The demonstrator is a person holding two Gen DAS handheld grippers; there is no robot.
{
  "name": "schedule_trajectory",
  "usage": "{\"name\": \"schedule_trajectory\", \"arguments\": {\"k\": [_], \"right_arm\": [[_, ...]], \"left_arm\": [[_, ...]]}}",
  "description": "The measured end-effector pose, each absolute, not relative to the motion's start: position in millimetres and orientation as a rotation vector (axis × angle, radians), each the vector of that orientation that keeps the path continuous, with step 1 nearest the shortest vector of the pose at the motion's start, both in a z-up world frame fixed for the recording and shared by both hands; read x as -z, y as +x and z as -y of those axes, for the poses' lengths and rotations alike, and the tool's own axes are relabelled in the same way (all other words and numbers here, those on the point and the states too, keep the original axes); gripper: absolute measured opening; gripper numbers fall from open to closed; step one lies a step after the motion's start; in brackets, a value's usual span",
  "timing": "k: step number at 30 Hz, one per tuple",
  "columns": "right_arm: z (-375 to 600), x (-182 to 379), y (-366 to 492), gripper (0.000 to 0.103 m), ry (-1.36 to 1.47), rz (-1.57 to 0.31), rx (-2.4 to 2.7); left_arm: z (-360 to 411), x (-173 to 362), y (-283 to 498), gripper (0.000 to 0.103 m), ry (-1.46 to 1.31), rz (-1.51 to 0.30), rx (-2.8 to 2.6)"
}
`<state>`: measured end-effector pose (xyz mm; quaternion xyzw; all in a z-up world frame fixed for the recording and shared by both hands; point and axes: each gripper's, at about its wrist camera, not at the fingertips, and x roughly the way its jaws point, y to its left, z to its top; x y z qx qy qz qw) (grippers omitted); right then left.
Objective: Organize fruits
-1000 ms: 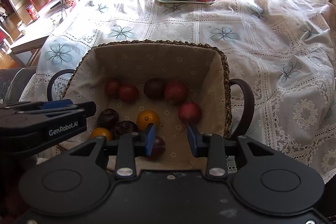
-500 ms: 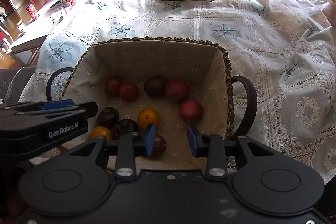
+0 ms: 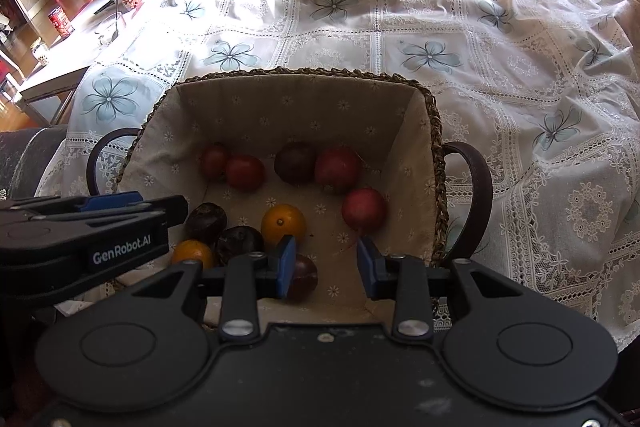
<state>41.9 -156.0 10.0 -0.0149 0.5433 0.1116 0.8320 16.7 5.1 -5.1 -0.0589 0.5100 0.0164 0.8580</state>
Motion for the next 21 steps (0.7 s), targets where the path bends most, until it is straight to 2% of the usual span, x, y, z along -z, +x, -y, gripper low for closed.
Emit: {"name": "schedule_trajectory", "arguments": {"k": [21], "right_arm": [[155.4,-7.0,41.6,0.036,-0.031,-1.157,-0.241]], "left_arm": [[-1.8,4.9,15.7,0.045,-0.118,-1.07,-0.019]]}}
